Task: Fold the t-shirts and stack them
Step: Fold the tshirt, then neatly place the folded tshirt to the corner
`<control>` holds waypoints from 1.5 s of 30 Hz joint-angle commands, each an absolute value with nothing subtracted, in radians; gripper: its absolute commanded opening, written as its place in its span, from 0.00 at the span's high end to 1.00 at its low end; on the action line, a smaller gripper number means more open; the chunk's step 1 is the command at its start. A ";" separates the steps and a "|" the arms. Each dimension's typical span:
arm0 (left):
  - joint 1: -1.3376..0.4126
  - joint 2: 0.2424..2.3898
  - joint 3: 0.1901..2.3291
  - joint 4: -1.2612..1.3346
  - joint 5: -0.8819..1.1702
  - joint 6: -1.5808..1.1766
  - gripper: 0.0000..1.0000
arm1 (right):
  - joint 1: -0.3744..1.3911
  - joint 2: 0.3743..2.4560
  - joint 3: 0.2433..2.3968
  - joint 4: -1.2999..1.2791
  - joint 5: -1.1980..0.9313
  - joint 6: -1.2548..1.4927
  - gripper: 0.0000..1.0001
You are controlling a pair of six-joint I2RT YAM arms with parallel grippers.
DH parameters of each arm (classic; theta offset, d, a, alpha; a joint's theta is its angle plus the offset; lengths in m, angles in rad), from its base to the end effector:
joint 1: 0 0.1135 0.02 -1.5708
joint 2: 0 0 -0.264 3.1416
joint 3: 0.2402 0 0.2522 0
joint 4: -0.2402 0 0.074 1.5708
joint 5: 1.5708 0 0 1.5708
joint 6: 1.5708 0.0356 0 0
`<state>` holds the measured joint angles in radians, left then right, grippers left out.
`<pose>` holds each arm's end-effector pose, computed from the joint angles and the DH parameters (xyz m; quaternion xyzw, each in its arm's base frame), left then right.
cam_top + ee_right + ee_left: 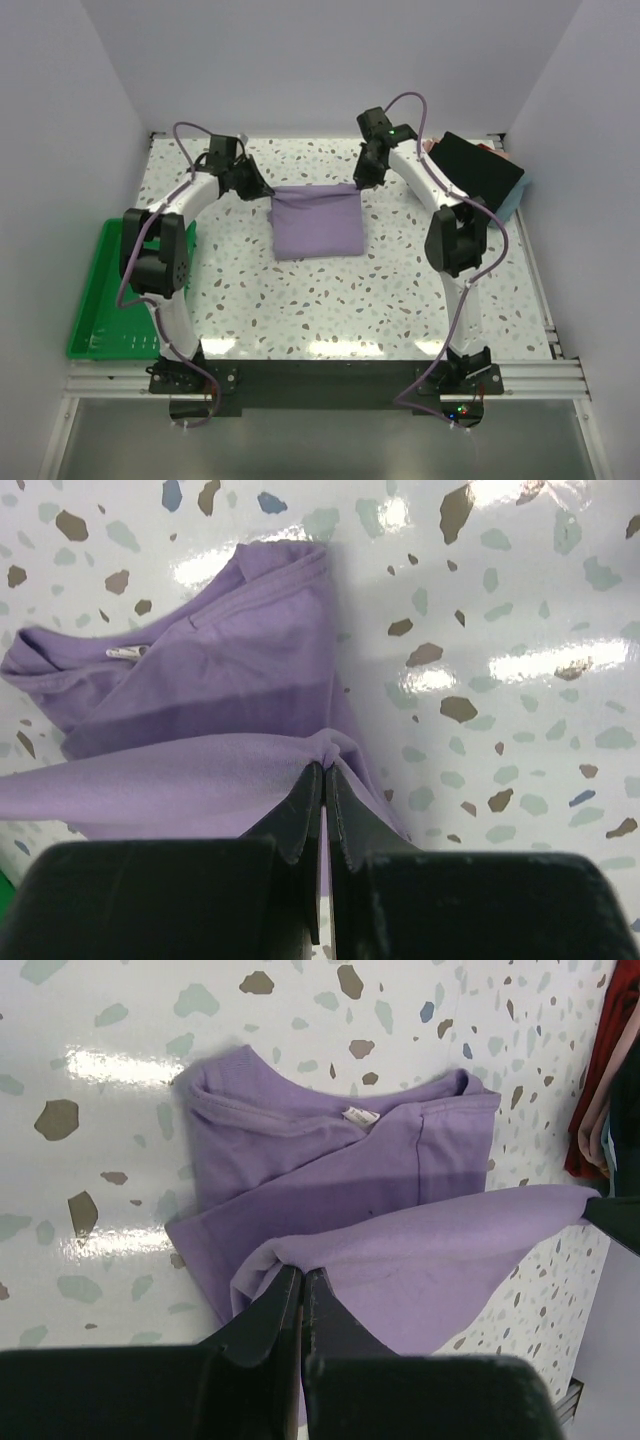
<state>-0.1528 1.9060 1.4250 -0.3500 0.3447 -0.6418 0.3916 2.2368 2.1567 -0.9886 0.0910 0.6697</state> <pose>0.4175 -0.0765 0.2233 -0.1622 0.9062 -0.2853 0.2666 0.4493 0.1820 0.2653 0.1453 0.9567 0.0876 0.2363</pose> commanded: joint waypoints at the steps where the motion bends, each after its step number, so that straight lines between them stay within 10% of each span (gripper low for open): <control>1: -0.132 1.934 1.494 -0.284 0.345 -0.632 1.00 | 0.364 2.275 2.230 -0.960 0.107 0.664 1.00; 13: -0.115 2.005 1.531 -0.272 0.278 -0.661 1.00 | 0.334 2.387 2.316 -0.882 0.012 0.660 1.00; 14: -0.110 2.008 1.539 -0.275 0.269 -0.663 0.91 | 0.330 2.391 2.316 -0.833 0.003 0.652 0.91; 17: -0.106 2.025 1.600 -0.301 0.212 -0.667 0.23 | 0.322 2.417 2.370 -0.770 -0.115 0.638 0.51; 20: -0.106 2.020 1.660 -0.330 0.183 -0.646 0.11 | 0.319 2.427 2.425 -0.746 -0.169 0.611 0.32; 25: -0.106 1.965 1.589 -0.319 0.216 -0.598 0.10 | 0.304 2.318 2.283 -0.660 -0.242 0.565 0.05; 45: -0.189 1.910 1.267 -0.221 0.271 -0.535 0.15 | 0.299 2.036 1.635 -0.479 -0.351 0.502 0.03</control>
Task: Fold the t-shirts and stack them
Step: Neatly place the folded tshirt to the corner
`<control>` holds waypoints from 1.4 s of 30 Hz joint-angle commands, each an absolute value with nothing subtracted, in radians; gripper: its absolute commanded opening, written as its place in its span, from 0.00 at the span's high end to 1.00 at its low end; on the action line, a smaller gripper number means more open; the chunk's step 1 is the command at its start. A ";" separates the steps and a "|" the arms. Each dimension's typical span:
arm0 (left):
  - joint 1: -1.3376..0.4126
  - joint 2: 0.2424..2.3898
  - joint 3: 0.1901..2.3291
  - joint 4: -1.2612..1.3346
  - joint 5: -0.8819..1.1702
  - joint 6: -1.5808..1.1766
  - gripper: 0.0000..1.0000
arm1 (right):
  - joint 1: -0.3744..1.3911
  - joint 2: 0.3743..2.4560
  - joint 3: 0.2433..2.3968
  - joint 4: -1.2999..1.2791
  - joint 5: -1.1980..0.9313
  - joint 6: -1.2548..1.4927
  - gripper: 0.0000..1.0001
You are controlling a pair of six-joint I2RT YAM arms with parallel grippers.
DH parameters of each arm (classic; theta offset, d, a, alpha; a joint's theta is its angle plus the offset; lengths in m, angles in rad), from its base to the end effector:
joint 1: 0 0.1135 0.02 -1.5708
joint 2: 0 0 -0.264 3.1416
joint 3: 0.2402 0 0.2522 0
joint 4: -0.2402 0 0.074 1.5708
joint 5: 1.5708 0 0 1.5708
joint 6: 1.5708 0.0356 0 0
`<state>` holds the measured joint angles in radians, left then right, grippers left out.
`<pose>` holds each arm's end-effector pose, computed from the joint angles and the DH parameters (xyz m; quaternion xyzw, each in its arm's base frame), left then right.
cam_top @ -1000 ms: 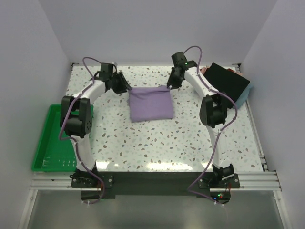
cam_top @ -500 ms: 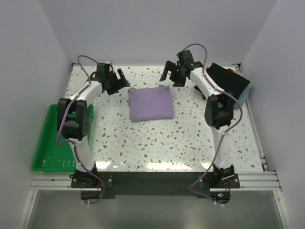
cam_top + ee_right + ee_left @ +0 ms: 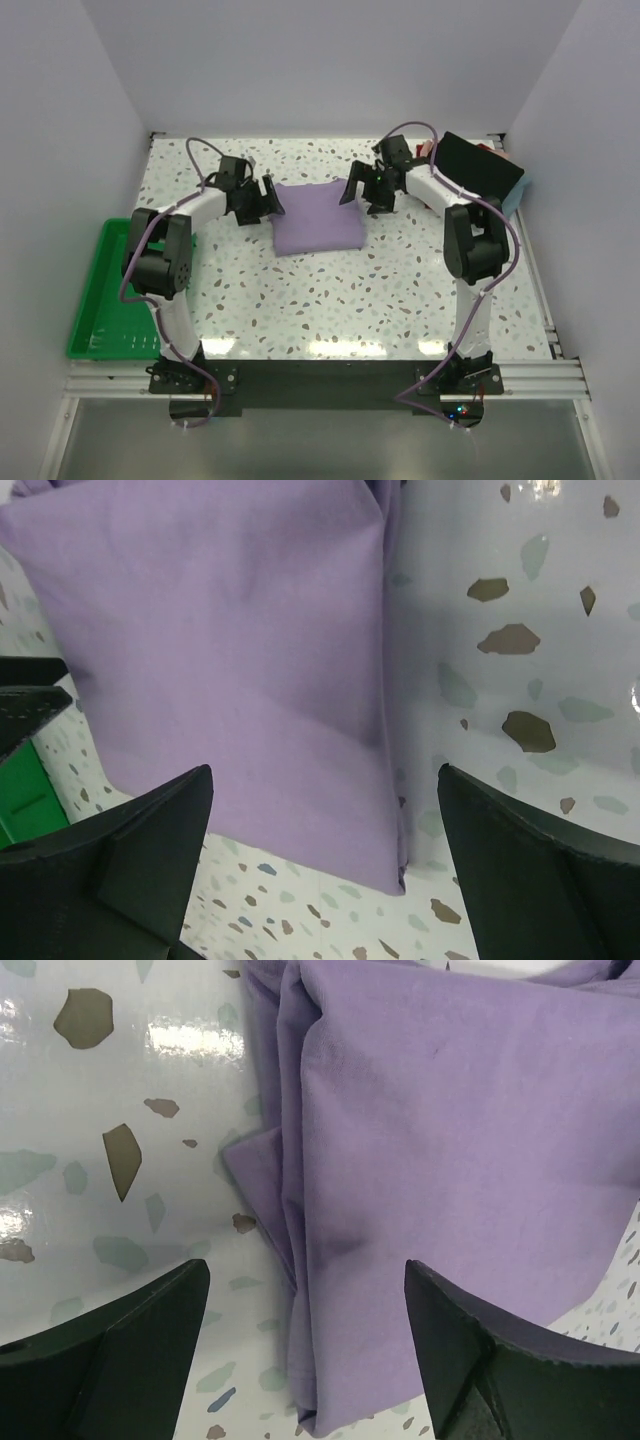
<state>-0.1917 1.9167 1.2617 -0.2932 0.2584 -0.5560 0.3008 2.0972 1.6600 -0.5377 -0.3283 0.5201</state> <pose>0.3944 -0.0858 0.1721 -0.1322 0.9355 -0.2251 0.2380 0.4363 0.1474 0.2033 0.0555 0.9427 0.2588 0.2032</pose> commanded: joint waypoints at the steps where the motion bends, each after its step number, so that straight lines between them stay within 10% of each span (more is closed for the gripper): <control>1: -0.187 1.917 1.273 -0.222 0.282 -0.535 0.17 | 0.298 2.037 1.622 -0.471 -0.353 0.502 0.03; 12: -0.189 2.017 1.313 -0.221 0.340 -0.515 0.37 | 0.270 2.082 1.563 -0.385 -0.414 0.526 0.03; 27: -0.184 2.089 1.328 -0.233 0.379 -0.477 0.91 | 0.242 2.210 1.532 -0.258 -0.520 0.568 0.04; 42: -0.175 2.114 1.301 -0.212 0.423 -0.495 1.00 | 0.305 2.324 1.491 -0.233 -0.546 0.549 0.07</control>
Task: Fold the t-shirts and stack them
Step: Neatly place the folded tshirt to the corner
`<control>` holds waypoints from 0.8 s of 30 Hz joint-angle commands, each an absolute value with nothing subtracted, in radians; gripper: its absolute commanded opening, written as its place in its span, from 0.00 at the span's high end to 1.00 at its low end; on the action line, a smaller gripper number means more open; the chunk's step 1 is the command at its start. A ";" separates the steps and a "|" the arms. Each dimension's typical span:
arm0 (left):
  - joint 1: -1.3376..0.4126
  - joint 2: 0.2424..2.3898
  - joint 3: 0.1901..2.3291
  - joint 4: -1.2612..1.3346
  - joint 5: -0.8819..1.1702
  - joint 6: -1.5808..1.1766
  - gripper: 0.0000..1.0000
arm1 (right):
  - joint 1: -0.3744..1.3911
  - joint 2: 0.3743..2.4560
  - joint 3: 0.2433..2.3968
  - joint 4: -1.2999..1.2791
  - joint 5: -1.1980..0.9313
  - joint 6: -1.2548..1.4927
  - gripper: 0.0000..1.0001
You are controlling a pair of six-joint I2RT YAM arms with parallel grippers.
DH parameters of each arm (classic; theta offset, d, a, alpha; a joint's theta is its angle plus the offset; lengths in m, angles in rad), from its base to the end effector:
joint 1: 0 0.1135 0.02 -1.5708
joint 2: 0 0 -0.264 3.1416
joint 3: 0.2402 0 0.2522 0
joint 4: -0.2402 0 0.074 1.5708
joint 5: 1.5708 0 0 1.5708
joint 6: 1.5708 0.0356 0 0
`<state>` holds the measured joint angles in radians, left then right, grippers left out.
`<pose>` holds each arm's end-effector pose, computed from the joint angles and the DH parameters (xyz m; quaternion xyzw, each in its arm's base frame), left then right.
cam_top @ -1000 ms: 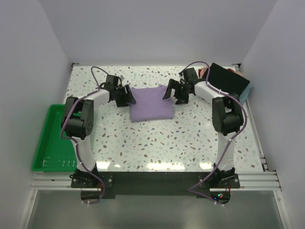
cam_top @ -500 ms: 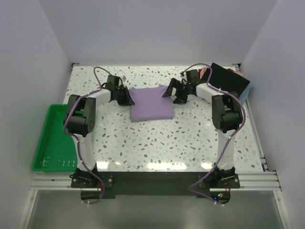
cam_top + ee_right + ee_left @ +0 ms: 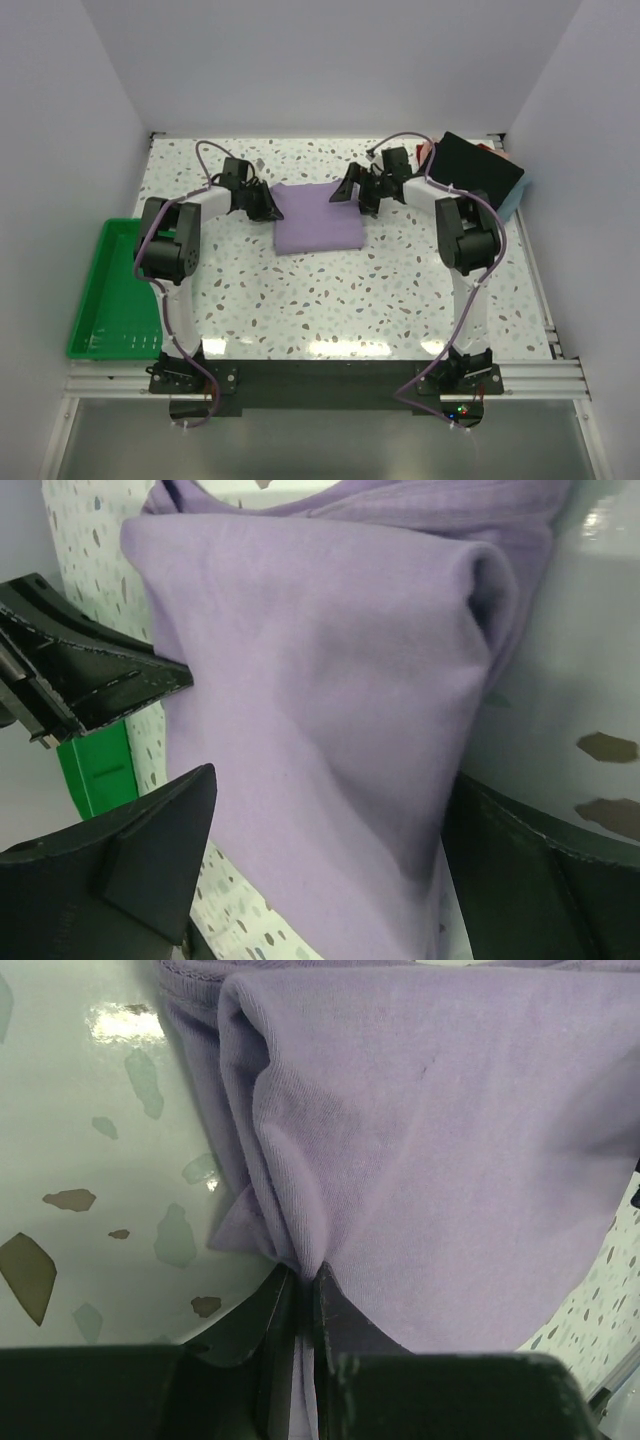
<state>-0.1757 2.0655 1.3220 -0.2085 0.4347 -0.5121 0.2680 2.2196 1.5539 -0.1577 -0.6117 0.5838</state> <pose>0.4187 -0.0896 0.1376 -0.0910 0.9280 -0.2936 0.2107 0.4568 0.1466 0.1441 0.0311 0.8940 0.3991 0.2012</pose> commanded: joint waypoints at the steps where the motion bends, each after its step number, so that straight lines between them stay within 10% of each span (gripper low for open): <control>1: -0.175 2.115 1.298 -0.209 0.425 -0.500 1.00 | 0.313 2.330 1.493 -0.233 -0.546 0.549 0.08; 9: -0.176 2.117 1.296 -0.203 0.434 -0.506 1.00 | 0.356 2.361 1.502 -0.232 -0.522 0.555 0.16; 17: -0.179 2.114 1.285 -0.183 0.454 -0.528 0.97 | 0.370 2.347 1.526 -0.247 -0.476 0.564 0.55; 24: -0.178 2.074 1.302 -0.195 0.443 -0.531 0.37 | 0.365 2.292 1.592 -0.339 -0.397 0.534 1.00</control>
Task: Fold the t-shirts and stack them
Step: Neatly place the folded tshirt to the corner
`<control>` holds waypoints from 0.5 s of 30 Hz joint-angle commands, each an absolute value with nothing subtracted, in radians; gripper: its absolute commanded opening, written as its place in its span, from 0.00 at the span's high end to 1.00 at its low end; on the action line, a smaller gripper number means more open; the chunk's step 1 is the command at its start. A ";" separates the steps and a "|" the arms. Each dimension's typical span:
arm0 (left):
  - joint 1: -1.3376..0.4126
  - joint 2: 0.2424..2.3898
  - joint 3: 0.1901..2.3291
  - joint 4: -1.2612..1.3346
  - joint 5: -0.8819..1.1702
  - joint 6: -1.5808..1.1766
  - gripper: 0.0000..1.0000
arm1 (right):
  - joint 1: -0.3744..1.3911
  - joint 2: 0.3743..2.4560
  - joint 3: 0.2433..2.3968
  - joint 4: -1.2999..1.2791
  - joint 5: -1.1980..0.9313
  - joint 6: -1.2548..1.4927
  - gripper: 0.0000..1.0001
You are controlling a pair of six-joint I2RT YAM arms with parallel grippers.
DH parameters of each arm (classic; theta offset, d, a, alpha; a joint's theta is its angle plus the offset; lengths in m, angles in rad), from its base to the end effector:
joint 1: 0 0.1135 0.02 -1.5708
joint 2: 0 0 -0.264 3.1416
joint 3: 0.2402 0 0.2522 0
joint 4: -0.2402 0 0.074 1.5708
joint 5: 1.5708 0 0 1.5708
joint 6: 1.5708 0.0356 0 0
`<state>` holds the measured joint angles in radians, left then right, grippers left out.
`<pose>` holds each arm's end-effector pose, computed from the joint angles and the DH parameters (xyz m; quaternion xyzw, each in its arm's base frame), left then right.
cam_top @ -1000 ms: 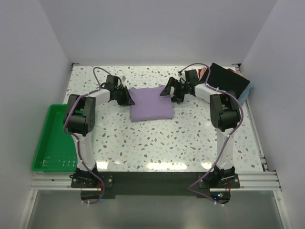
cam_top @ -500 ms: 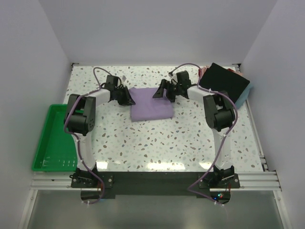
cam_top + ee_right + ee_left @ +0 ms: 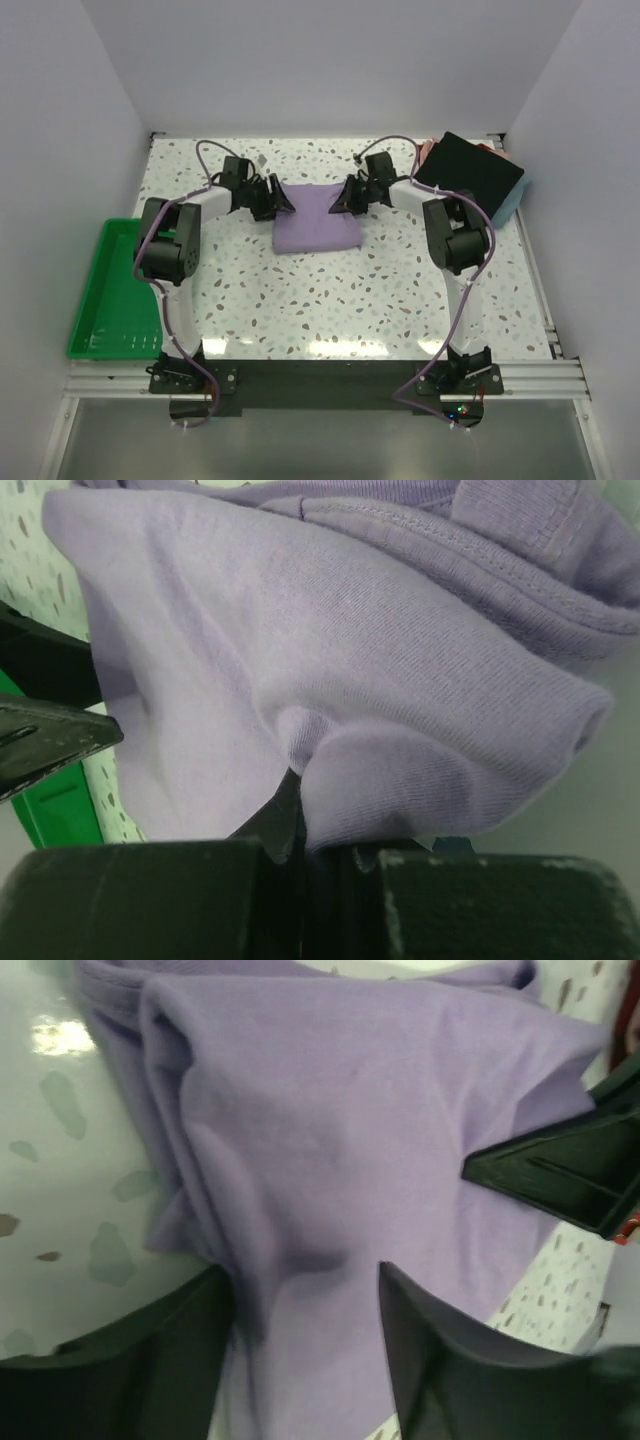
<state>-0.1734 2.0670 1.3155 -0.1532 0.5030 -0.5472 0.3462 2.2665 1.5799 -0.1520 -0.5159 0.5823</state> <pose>0.4212 -0.0912 0.1396 -0.0901 0.9145 -0.3317 0.2134 0.4520 0.1817 0.1292 0.0157 0.9073 0.3680 0.2028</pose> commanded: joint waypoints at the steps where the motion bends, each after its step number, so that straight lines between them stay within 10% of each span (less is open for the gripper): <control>1: -0.178 2.069 1.307 -0.202 0.439 -0.529 0.31 | 0.362 2.277 1.603 -0.351 -0.387 0.516 1.00; 5: -0.164 2.045 1.325 -0.232 0.423 -0.515 0.14 | 0.341 2.232 1.658 -0.441 -0.344 0.476 1.00; 15: -0.110 1.987 1.292 -0.255 0.425 -0.472 0.08 | 0.282 2.177 1.879 -0.762 -0.157 0.304 1.00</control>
<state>-0.1371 2.0197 1.3212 -0.2104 0.4671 -0.5224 0.3088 2.2513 1.7741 -0.5789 -0.2932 0.4053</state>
